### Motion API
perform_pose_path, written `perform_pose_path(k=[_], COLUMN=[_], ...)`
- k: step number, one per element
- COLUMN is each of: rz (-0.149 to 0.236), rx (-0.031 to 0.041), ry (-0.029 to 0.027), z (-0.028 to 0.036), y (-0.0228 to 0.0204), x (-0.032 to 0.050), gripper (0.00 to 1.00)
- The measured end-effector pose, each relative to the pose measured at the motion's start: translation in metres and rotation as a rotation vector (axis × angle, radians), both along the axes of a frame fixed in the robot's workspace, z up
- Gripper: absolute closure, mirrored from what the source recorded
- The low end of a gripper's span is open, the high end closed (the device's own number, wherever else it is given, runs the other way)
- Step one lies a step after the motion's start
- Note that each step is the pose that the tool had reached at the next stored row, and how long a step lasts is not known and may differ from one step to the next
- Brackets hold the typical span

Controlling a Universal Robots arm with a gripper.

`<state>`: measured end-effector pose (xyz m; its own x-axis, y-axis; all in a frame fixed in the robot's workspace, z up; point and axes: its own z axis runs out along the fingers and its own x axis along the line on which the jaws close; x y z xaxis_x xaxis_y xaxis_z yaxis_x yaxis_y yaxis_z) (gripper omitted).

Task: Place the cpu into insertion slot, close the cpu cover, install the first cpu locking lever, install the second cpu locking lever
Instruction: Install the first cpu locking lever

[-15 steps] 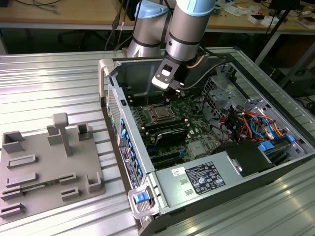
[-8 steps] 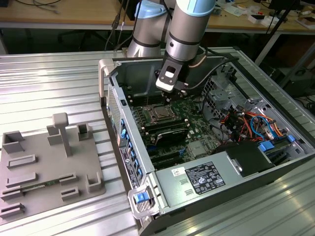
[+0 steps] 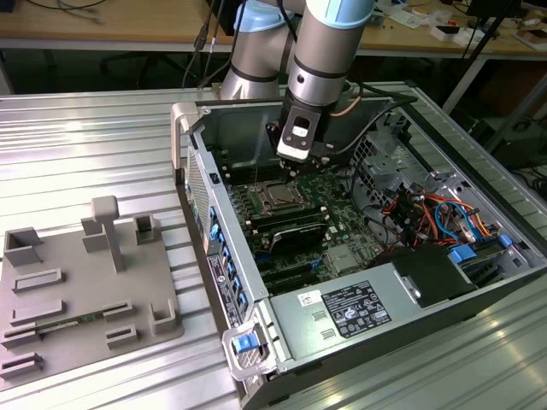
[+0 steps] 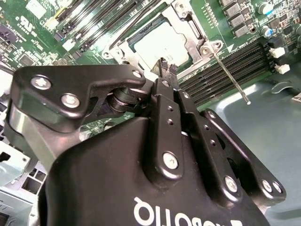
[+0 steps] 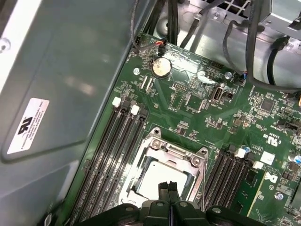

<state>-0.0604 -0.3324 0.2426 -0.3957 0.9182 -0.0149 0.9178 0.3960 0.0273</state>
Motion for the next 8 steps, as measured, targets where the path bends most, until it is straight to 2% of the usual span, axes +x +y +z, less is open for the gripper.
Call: perform_pose_path(k=[5,8], rz=[0.007,0.014], rx=[0.0001,0.0], ry=[-0.0001,-0.0001], z=[0.0001,0.0001], y=[0.0,0.0], x=[-0.0039,-0.0093], gripper=[0.89,0.89])
